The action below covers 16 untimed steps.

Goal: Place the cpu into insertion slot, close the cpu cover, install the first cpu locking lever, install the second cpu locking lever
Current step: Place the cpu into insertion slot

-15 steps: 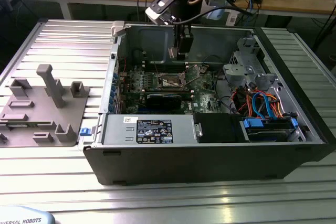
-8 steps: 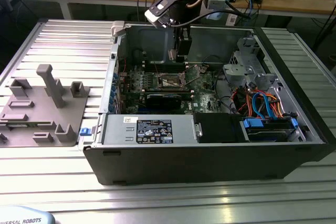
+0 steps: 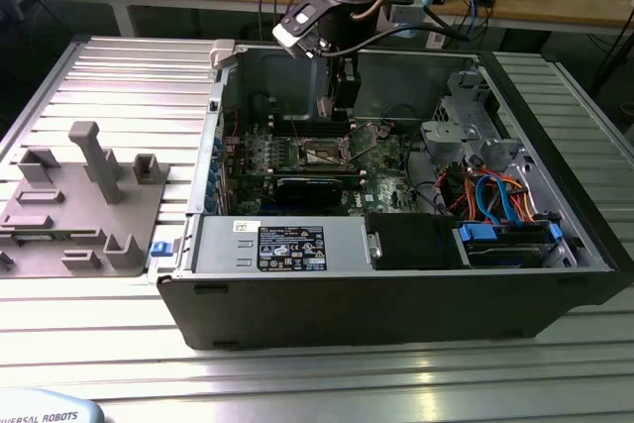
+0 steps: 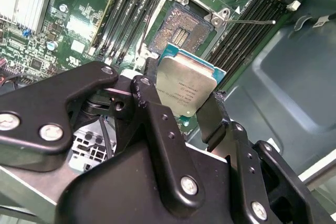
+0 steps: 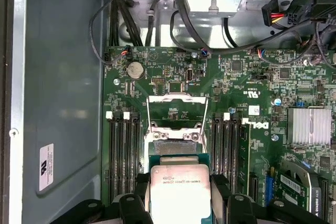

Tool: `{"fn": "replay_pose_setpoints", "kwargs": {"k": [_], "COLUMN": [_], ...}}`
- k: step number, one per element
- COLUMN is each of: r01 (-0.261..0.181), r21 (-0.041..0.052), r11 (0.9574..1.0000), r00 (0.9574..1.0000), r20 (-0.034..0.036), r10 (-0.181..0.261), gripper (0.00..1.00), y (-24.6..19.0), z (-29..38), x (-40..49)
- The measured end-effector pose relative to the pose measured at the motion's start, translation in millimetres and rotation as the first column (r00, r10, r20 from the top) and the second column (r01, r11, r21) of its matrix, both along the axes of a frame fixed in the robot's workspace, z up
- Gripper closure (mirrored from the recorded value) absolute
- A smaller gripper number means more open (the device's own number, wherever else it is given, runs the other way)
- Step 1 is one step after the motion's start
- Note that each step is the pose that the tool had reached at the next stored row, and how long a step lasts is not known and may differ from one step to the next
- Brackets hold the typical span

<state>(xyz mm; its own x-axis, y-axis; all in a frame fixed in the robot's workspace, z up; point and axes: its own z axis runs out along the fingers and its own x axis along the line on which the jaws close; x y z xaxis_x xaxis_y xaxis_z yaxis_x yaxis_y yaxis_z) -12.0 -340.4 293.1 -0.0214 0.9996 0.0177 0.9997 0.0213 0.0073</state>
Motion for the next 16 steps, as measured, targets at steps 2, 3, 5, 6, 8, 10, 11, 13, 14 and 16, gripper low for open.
{"fn": "replay_pose_setpoints", "kwargs": {"k": [2,3,5,6,8,10,11,13,14,16], "r01": [0.0,0.0,0.0,0.0,0.0,0.0,0.0,0.0,0.0,0.0], "r21": [-0.0001,-0.0001,-0.0001,0.0,-0.0001,0.0,-0.0001,-0.0001,0.0,0.0], "r11": [1.0,1.0,1.0,1.0,1.0,1.0,1.0,1.0,1.0,1.0], "r00": [1.0,1.0,1.0,1.0,1.0,1.0,1.0,1.0,1.0,1.0], "r20": [0.0,0.0,0.0,0.0,0.0,0.0,0.0,0.0,0.0,0.0], "r10": [0.0,0.0,0.0,0.0,0.0,0.0,0.0,0.0,0.0,0.0], "gripper": [0.45,0.45,0.45,0.45,0.45,0.45,0.45,0.45,0.45,0.45], "y": [0.0,0.0,0.0,0.0,0.0,0.0,0.0,0.0,0.0,0.0], "z": [-1.9,-2.4,-3.6,-4.6,-5.7,-7.2,-7.7,-8.4,-8.8,-10.1], "x": [-0.1,-0.1,-0.1,-0.2,-0.2,-0.4,-0.6,-0.7,-0.8,-1.1]}}
